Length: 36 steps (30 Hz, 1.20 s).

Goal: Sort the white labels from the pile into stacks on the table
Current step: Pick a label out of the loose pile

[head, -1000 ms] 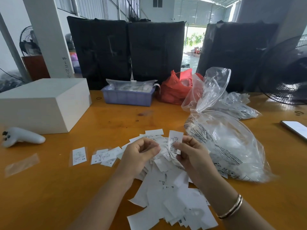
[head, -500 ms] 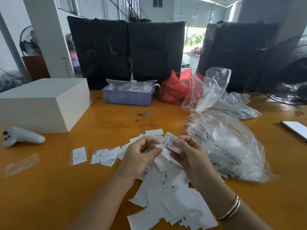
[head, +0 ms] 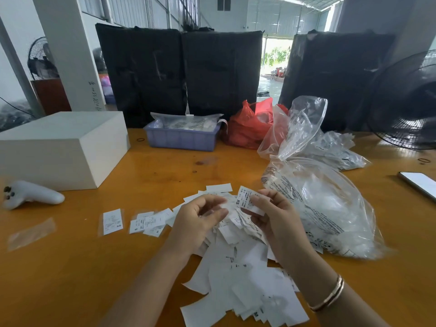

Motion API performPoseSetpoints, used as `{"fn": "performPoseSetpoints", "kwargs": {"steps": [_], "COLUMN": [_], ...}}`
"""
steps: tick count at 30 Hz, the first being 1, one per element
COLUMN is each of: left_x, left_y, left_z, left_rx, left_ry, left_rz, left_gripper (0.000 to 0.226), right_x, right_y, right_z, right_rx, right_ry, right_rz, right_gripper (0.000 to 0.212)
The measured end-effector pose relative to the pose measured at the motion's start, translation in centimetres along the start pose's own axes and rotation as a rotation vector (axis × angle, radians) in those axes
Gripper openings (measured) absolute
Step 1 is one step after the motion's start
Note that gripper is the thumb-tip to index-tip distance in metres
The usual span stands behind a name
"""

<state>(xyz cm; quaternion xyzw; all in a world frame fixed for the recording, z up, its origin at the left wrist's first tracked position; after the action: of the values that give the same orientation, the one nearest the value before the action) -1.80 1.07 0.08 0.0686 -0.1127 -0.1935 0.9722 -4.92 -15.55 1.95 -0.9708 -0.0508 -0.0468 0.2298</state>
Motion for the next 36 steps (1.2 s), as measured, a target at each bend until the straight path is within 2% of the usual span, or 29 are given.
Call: {"fn": "performPoseSetpoints", "kwargs": {"steps": [3, 7, 11, 17, 23, 26, 29, 36], "left_x": [-0.06, -0.02, -0.07, -0.15, -0.14, -0.12, -0.09, -0.18], "left_y": [-0.07, 0.02, 0.09, 0.04, 0.03, 0.06, 0.04, 0.02], "left_z": [0.03, 0.14, 0.22, 0.37, 0.37, 0.31, 0.34, 0.26], "left_rx": [-0.013, -0.055, -0.059, -0.069, -0.036, -0.033, -0.047, -0.065], "left_ry": [-0.003, 0.005, 0.014, 0.017, 0.025, 0.031, 0.040, 0.043], "left_rz": [-0.002, -0.001, -0.005, 0.001, -0.007, 0.016, 0.015, -0.018], "left_gripper": [0.017, 0.018, 0.017, 0.016, 0.011, 0.007, 0.006, 0.011], "right_x": [-0.04, -0.15, -0.19, -0.06, -0.06, 0.03, 0.13, 0.34], "right_y": [-0.16, -0.46, -0.21, -0.32, -0.20, 0.00, 0.42, 0.53], "right_z": [0.17, 0.43, 0.12, 0.61, 0.65, 0.48, 0.22, 0.45], "right_rx": [-0.047, -0.113, -0.104, -0.311, -0.386, -0.262, -0.039, 0.004], "right_ry": [-0.010, 0.004, 0.032, -0.074, -0.071, -0.024, 0.046, 0.066], "right_rz": [-0.020, -0.041, -0.047, -0.080, -0.090, -0.074, -0.043, -0.088], "right_gripper": [0.015, 0.029, 0.024, 0.026, 0.022, 0.023, 0.011, 0.010]}}
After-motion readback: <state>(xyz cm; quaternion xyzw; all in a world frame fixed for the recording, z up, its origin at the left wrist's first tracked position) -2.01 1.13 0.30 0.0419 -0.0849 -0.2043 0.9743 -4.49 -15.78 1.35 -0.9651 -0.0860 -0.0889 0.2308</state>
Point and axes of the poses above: each hand's wrist, its own x-axis towards the middle knuckle, its own y-axis out of the back of the hand, z = x × y, the point moved 1 cm from there along x, towards the middle knuckle, and after that the axes turned 15 degrees about -z, right-handed, at the moved point
